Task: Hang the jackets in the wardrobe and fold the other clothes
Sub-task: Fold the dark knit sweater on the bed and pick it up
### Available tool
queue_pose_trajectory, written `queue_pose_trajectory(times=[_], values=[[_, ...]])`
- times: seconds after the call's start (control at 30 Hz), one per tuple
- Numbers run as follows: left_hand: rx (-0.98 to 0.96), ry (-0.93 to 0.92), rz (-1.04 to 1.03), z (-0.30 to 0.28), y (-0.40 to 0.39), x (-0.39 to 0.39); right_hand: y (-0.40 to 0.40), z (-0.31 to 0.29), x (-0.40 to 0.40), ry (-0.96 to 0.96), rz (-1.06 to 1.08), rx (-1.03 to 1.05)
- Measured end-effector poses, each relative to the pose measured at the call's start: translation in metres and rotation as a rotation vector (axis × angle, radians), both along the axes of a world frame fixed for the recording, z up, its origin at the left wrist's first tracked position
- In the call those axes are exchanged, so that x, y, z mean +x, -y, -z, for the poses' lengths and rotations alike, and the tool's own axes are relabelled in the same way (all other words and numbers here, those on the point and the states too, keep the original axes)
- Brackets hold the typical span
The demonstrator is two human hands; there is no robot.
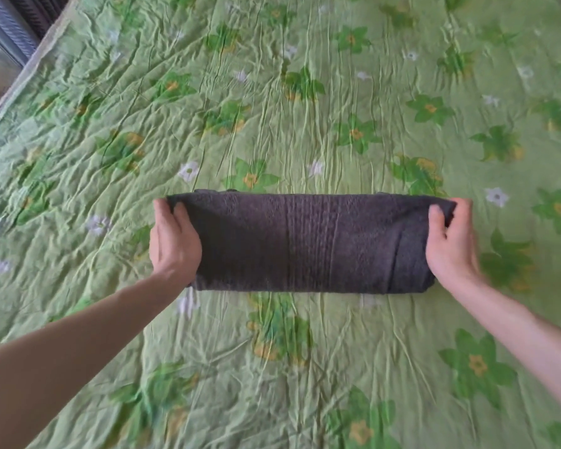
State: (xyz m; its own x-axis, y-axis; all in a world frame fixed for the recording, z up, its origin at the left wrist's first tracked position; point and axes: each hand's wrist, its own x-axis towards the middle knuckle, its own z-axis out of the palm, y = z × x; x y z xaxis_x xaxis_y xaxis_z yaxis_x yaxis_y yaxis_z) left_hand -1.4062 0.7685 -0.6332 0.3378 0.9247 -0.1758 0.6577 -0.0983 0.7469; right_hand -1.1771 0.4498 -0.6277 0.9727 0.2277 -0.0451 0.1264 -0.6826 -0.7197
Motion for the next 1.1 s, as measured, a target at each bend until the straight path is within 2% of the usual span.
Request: queue_pose_trajectory(times=[0.1,0.23,0.37,0.43,0.5,0.57,0.67,0.77,0.8,0.87,0.97,1.1], values=[[0.094,-0.066,-0.061,0.013,-0.019,0.030,-0.024,0.014,0.038,0.038,0.047,-0.059],[0.176,-0.160,-0.019,0.035,-0.057,0.056,-0.041,0.033,0.082,0.079,0.051,-0.207],[0.074,-0.282,0.052,0.059,-0.084,0.073,-0.050,0.060,0.098,0.053,-0.007,-0.359],[0.038,-0.318,0.032,0.059,-0.078,0.079,-0.050,0.070,0.092,0.016,0.027,-0.365],[0.167,-0.301,0.066,0.056,-0.063,0.078,-0.050,0.072,0.081,0.026,0.096,-0.382],[0.360,-0.214,0.211,0.049,-0.043,0.072,-0.050,0.068,0.067,0.177,0.126,-0.403],[0.520,-0.131,0.611,0.044,0.002,0.071,-0.082,0.050,0.029,0.418,-0.084,-0.271],[0.587,-0.189,0.909,0.064,0.044,0.080,-0.134,0.057,-0.025,0.436,-0.520,-0.263],[0.586,-0.219,0.933,0.072,0.050,0.083,-0.146,0.067,-0.039,0.411,-0.618,-0.301],[0.587,-0.273,0.939,0.087,0.044,0.081,-0.157,0.085,-0.047,0.356,-0.681,-0.370],[0.667,-0.320,0.988,0.098,0.024,0.069,-0.144,0.094,-0.031,0.379,-0.709,-0.480],[0.665,-0.308,0.913,0.099,0.010,0.059,-0.104,0.093,-0.008,0.397,-0.659,-0.558]])
